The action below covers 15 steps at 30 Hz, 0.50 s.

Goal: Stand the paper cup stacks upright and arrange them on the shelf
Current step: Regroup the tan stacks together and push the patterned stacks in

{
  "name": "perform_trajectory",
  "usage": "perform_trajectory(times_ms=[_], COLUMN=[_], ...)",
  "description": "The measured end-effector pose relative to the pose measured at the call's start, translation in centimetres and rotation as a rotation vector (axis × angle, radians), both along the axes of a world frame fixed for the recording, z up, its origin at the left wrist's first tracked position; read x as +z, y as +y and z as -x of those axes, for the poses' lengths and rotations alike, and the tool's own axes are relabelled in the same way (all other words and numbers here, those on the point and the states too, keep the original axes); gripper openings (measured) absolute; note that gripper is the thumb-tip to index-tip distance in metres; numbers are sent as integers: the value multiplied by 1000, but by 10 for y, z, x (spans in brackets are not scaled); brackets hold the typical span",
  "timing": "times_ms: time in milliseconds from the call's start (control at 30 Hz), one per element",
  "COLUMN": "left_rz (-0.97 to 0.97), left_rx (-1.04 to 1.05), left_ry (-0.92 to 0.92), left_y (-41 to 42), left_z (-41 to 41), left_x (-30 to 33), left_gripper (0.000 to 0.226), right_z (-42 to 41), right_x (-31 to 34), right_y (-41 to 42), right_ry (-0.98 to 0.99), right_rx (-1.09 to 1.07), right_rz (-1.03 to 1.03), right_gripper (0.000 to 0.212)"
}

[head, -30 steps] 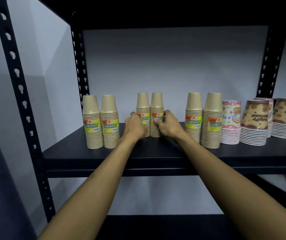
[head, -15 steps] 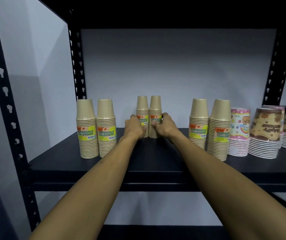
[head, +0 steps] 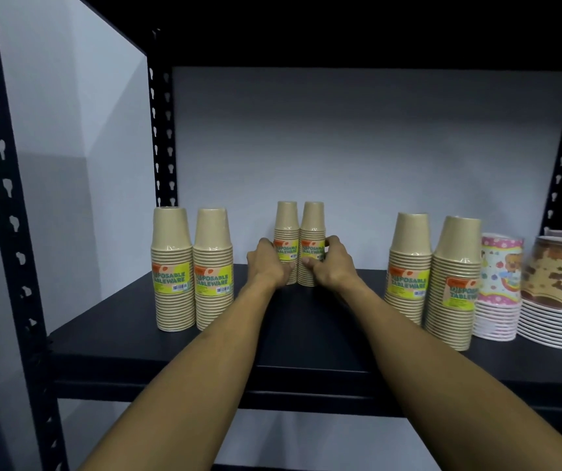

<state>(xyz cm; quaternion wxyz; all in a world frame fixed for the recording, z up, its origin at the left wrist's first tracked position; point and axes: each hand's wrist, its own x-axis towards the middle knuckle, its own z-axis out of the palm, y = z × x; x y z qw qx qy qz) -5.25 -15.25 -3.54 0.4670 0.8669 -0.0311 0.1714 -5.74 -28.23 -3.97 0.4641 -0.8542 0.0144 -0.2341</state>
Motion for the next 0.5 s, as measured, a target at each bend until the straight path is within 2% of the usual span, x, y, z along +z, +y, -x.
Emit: perform_trajectory(times_ms=[500], left_rz=[-38], left_rx=[-12], left_ry=[27], left_y=[-2], left_z=[0], left_x=[-1], left_gripper=[47], right_z=[0], right_x=[-1], right_y=[-3], right_ry=[9], right_rx=[14], right_rz=[-11], right_gripper=[49])
